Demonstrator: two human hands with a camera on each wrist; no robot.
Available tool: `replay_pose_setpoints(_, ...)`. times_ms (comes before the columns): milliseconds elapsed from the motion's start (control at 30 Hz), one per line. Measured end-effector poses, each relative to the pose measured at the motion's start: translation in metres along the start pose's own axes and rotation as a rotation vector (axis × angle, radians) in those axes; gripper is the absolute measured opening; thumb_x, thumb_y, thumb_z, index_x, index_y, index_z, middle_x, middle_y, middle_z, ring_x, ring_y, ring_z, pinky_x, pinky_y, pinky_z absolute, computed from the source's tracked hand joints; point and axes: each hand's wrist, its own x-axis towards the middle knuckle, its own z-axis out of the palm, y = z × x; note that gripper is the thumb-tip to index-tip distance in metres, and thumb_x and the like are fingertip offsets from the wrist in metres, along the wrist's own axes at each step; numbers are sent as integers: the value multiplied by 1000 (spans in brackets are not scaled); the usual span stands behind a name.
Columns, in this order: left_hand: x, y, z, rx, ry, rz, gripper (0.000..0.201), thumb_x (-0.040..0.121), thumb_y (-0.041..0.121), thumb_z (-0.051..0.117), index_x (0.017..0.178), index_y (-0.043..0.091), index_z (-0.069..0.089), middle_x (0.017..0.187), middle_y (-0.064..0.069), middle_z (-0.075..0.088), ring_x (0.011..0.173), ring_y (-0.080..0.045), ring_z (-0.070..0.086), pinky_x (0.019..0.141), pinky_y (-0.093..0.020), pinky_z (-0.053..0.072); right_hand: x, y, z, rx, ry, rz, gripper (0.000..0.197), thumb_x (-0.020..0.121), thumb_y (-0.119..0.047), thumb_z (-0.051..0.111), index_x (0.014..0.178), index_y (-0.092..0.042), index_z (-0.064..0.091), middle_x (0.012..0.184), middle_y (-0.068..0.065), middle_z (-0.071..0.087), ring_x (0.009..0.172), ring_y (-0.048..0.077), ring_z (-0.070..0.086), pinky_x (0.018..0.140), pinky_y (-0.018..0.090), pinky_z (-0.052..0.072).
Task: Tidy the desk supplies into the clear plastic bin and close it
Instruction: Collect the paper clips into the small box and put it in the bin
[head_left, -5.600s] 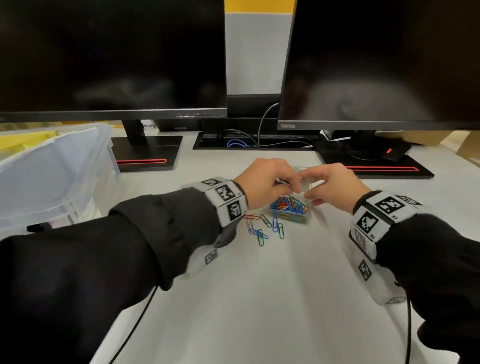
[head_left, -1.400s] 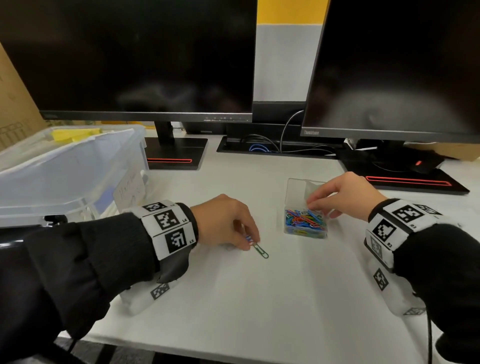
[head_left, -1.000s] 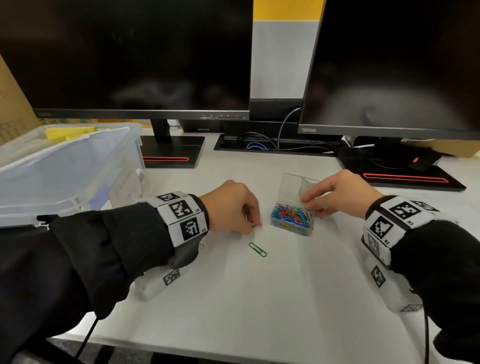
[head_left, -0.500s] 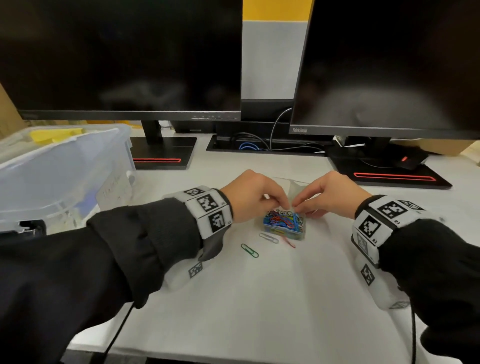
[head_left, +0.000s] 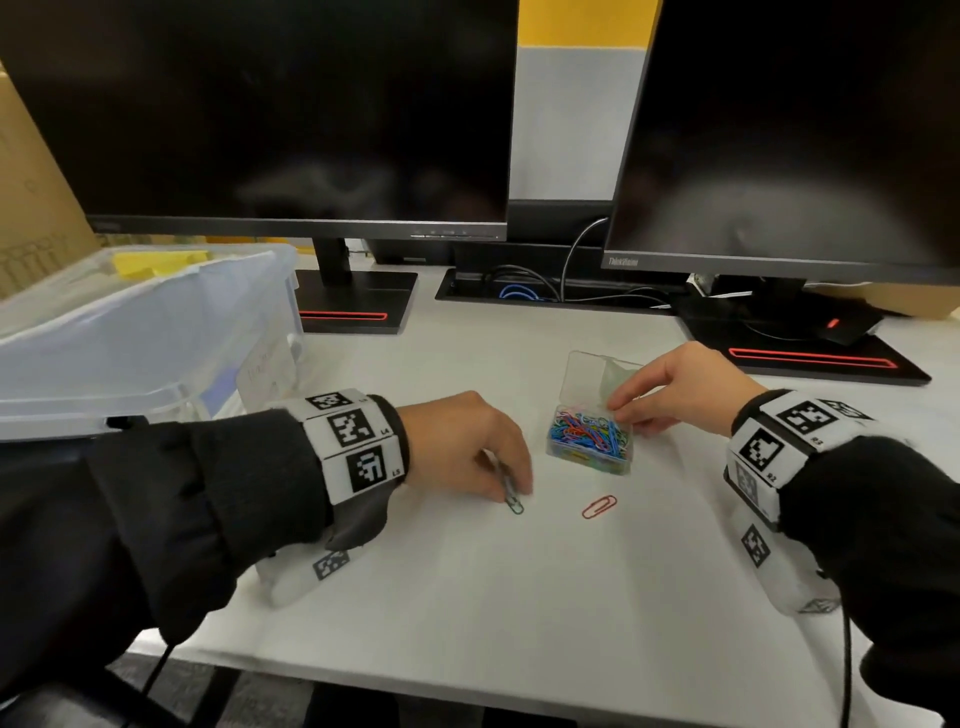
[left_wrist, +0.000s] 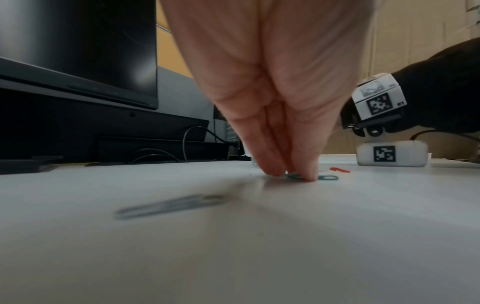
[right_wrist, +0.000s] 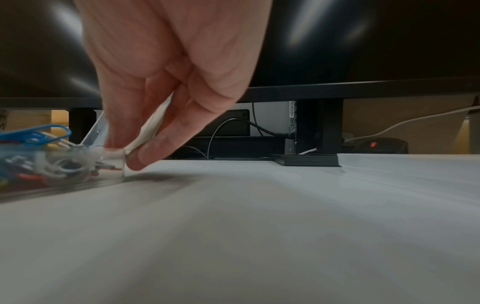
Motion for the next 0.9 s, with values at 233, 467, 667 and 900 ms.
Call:
replay_pose_setpoints(233, 3, 7, 2, 104, -18, -80, 18, 83, 16, 64, 100, 11, 70, 98, -5, 68, 62, 0, 48, 62, 1, 34, -1, -1, -1, 7, 5, 21, 18, 74, 5, 72, 91, 0, 73, 75, 9, 68, 42, 0, 62, 48, 8, 52)
replay_pose_setpoints(467, 13, 12, 4, 96, -5, -131, 10, 75, 14, 67, 85, 12, 67, 62, 13, 52, 51, 4, 49, 52, 1, 36, -2, 0, -1, -6, 8, 3, 17, 73, 5, 73, 88, -2, 74, 73, 11, 68, 40, 1, 62, 50, 10, 53)
replay_pose_setpoints(667, 40, 20, -13, 15, 315, -62, 13, 77, 9, 67, 89, 9, 70, 76, 6, 61, 55, 5, 49, 58, 2, 38, 0, 2, -2, -9, 5, 15, 17, 73, 4, 73, 87, -3, 75, 70, 7, 69, 43, 2, 63, 54, 13, 56)
replay_pose_setpoints(900, 60, 25, -14, 80, 312, 0, 19, 86, 20, 62, 102, 13, 71, 97, -2, 66, 79, -6, 51, 64, -6, 36, -2, 2, -1, -7, 3, 5, 17, 73, 4, 73, 87, -5, 75, 70, 5, 68, 43, 0, 62, 54, 12, 56)
